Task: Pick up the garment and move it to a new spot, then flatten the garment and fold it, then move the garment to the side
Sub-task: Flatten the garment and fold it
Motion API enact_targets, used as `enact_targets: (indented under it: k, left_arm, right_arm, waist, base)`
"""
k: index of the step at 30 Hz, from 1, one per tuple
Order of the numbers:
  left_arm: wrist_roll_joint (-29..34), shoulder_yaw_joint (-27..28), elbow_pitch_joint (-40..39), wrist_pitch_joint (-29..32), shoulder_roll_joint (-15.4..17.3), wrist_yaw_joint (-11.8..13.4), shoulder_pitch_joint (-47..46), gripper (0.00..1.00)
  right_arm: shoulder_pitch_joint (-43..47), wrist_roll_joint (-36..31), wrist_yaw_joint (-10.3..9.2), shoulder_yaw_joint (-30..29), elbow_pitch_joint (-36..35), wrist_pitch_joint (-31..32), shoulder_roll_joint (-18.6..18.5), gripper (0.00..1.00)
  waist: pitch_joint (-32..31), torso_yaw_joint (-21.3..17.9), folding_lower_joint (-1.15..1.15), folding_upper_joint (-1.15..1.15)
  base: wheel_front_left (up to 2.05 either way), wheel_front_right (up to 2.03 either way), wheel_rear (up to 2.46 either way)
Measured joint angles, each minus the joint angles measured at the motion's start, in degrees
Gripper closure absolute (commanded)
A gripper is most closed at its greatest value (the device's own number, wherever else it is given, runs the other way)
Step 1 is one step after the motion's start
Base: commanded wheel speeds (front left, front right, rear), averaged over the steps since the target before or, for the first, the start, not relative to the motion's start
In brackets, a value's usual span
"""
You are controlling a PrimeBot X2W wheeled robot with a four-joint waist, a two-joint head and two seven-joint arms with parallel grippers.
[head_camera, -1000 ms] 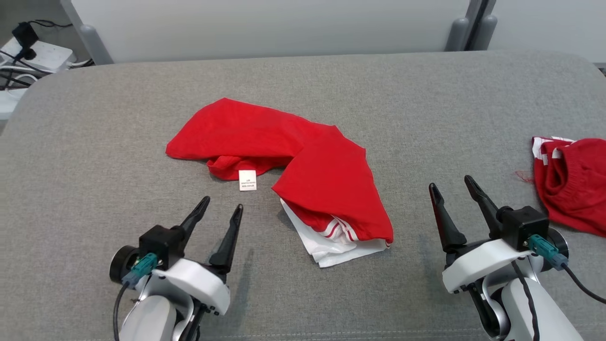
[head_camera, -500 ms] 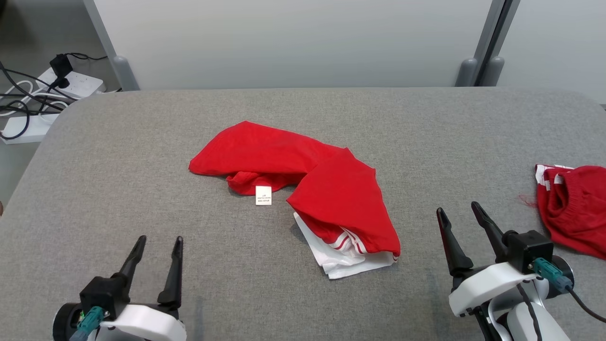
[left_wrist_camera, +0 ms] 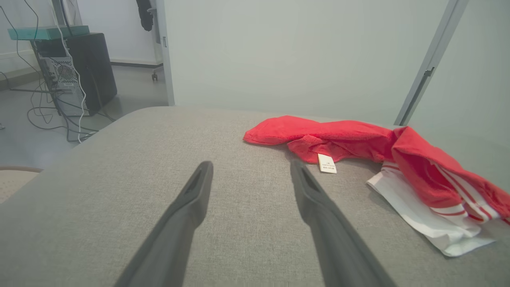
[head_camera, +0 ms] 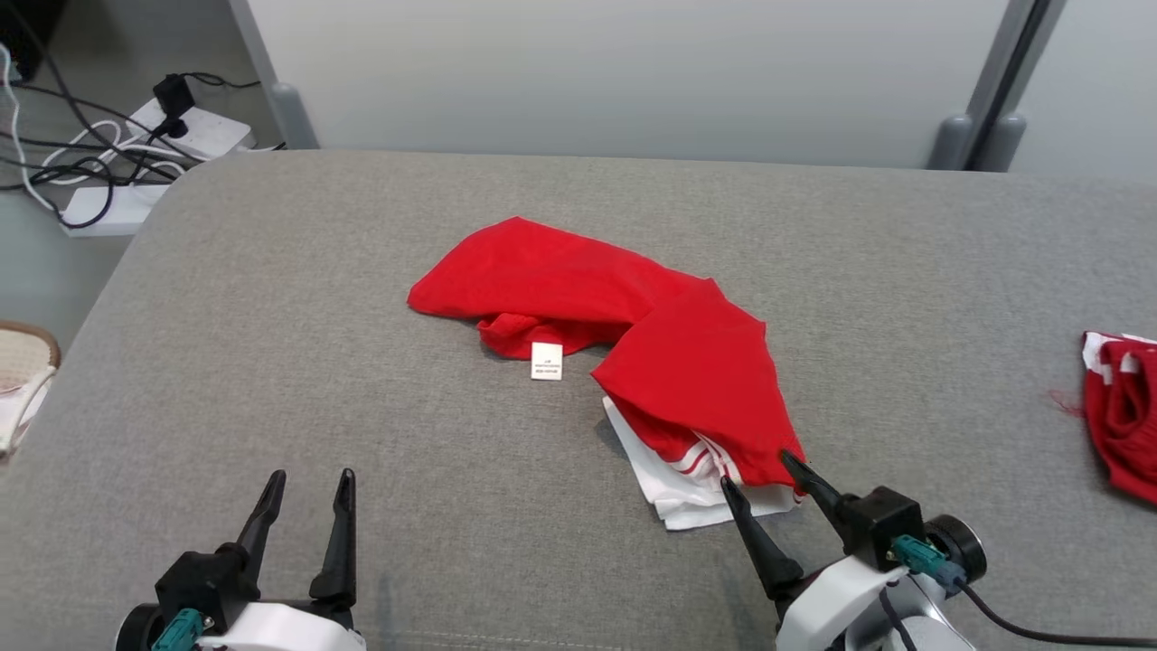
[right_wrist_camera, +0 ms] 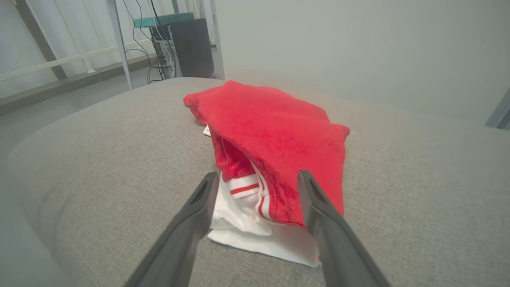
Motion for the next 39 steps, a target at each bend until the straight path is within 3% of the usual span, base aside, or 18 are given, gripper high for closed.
enact_targets:
  k: [5, 20, 21, 22, 23, 24, 29, 34, 38, 39]
  left_arm:
    - [-0.01, -0.75, 0.56, 0.0, -0.15, -0.26, -0.04, 0.0]
    - [-3.58, -4.75, 0.86, 0.0, -0.19, -0.16, -1.36, 0.0]
    - [-3.93, -4.93, 0.85, 0.0, -0.2, -0.16, -1.41, 0.0]
    - [-4.17, -5.11, 0.84, 0.0, -0.19, -0.11, -1.42, 0.0]
    - [-4.34, -5.27, 0.82, 0.0, -0.19, 0.03, -1.43, 0.0]
    - [-4.36, -5.43, 0.77, 0.0, -0.2, 0.15, -1.43, 0.0]
    - [-4.77, -6.24, 0.44, 0.0, -0.2, 0.15, -1.49, 0.0]
    - [-4.77, -7.25, 0.1, -0.01, -0.2, 0.15, -2.38, 0.0]
    - [-5.28, -9.35, 0.01, 0.0, -0.27, 0.15, -3.49, 0.0]
    - [-5.36, -9.81, 0.01, 0.0, -0.27, 0.15, -3.81, 0.0]
  right_arm:
    - [-5.14, -0.73, 0.0, 2.13, 3.32, 0.0, -0.89, 0.0]
    - [-19.34, -12.26, 0.0, 3.54, 18.27, 3.08, -1.07, 0.0]
    - [-19.96, -13.11, 0.0, 2.94, 19.4, 4.16, -1.08, 0.17]
    - [-20.56, -13.95, 0.0, 2.12, 20.56, 5.23, -1.08, 0.48]
    - [-20.93, -14.39, 0.0, 1.44, 21.13, 5.8, -1.23, 0.67]
    - [-21.29, -14.49, 0.0, 0.49, 21.62, 5.95, -1.32, 1.0]
    - [-24.72, -14.27, 0.02, -4.56, 21.94, 4.66, -2.86, 1.0]
    - [-29.8, -14.94, 0.07, -14.95, 21.37, 4.17, -9.12, 1.0]
    - [-30.44, -16.35, 0.07, -23.26, 25.1, 4.25, -13.25, 1.0]
    - [-30.39, -16.84, 0.07, -25.84, 26.3, 4.3, -13.67, 0.89]
  waist:
    - [0.99, 3.34, 0.0, 0.0]
    - [5.24, 13.81, 0.0, 0.0]
    - [5.55, 14.3, 0.0, 0.0]
    - [5.82, 14.71, 0.0, 0.0]
    - [6.06, 15.04, 0.0, 0.0]
    - [6.25, 15.34, 0.0, 0.0]
    - [6.84, 15.32, 0.0, 0.0]
    - [7.5, 14.09, 0.0, 0.0]
    - [8.47, 13.48, 0.0, 0.0]
    - [8.69, 13.37, 0.0, 0.0]
  base:
    - [0.0, 0.0, 0.0]
    - [0.0, 0.0, 0.0]
    - [0.0, 0.0, 0.0]
    - [0.0, 0.0, 0.0]
    - [0.0, 0.0, 0.0]
    - [0.0, 0.0, 0.0]
    - [0.0, 0.0, 0.0]
    - [0.0, 0.0, 0.0]
    - [0.0, 0.0, 0.0]
    - [0.0, 0.0, 0.0]
